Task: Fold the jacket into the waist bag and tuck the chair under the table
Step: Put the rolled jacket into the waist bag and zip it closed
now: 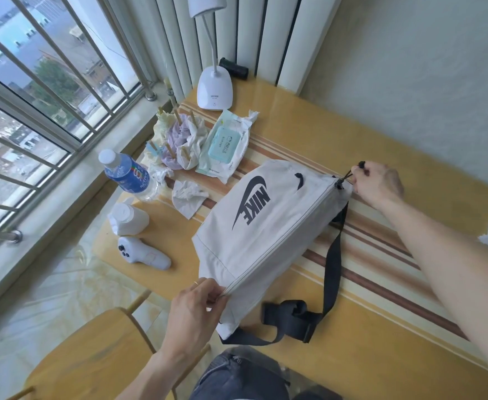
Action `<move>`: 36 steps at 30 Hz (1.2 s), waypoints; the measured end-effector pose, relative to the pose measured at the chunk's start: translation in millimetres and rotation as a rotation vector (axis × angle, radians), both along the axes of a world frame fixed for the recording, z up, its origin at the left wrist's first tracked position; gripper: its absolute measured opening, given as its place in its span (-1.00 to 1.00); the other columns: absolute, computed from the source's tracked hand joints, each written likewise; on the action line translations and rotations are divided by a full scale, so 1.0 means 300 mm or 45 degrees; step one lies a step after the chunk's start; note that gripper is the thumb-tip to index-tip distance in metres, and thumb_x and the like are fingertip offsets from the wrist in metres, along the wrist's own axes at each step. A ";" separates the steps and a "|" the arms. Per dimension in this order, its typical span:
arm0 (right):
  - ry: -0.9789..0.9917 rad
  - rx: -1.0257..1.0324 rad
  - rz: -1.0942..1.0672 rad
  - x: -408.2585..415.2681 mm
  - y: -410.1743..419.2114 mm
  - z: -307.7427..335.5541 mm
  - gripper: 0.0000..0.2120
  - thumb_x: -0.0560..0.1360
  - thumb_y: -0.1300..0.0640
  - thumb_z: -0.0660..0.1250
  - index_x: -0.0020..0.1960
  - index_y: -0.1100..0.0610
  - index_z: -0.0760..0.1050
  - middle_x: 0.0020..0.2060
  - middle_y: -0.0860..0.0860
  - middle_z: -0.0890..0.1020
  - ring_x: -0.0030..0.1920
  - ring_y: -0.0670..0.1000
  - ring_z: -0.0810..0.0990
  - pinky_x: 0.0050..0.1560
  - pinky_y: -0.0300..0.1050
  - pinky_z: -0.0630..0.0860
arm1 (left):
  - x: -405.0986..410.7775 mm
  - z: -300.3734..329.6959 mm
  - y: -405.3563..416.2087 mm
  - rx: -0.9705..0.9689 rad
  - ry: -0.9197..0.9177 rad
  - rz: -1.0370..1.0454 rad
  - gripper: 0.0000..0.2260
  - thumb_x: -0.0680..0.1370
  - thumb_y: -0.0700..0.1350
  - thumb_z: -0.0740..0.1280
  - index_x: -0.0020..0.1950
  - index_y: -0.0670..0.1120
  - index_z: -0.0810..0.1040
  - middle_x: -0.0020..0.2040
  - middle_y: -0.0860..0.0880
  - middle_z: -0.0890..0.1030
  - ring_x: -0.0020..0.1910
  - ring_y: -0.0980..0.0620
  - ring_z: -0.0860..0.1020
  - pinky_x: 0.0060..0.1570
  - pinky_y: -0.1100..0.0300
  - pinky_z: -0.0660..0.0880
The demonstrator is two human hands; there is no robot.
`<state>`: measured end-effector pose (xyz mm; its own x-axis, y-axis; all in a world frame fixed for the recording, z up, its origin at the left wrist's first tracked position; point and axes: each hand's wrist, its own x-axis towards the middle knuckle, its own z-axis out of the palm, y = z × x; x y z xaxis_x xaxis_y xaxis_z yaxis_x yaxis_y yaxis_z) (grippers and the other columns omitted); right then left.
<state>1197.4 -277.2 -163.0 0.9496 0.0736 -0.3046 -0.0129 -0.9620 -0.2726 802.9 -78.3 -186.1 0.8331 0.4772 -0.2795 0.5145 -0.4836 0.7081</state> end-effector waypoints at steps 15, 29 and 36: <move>0.104 -0.003 0.809 -0.884 0.084 -0.087 -0.40 0.64 -0.16 0.12 0.62 -0.09 0.04 0.64 0.11 -0.12 0.63 0.18 -0.16 0.58 0.20 0.09 | -0.088 -0.021 -0.056 0.035 0.111 -0.106 -0.75 0.68 0.15 0.16 0.36 0.22 0.38 0.00 0.18 0.58 -0.16 0.26 0.60 -0.24 0.34 0.43; 0.184 0.168 0.728 -1.531 -0.188 0.059 -0.41 0.64 -0.16 0.11 0.62 -0.15 0.02 0.63 0.02 0.07 0.59 0.12 0.10 0.46 0.09 0.26 | -0.797 0.006 -0.243 0.011 0.174 -0.024 -0.58 0.68 0.10 0.20 0.53 0.07 0.32 0.29 -0.02 0.62 0.07 0.02 0.67 0.05 0.09 0.55; 0.246 0.287 0.810 -2.079 -0.254 0.122 -0.43 0.64 -0.16 0.12 0.61 -0.13 0.07 0.60 0.02 0.18 0.57 0.09 0.17 0.47 0.04 0.27 | -1.323 0.111 -0.228 0.102 0.277 0.150 -0.55 0.66 0.18 0.16 0.53 0.09 0.32 0.31 -0.03 0.61 0.14 -0.02 0.63 0.15 -0.01 0.58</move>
<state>573.6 -353.4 -126.4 0.6318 0.6782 -0.3754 0.4656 -0.7192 -0.5157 405.9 -146.8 -152.9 0.6949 0.5951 -0.4037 0.7067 -0.4614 0.5364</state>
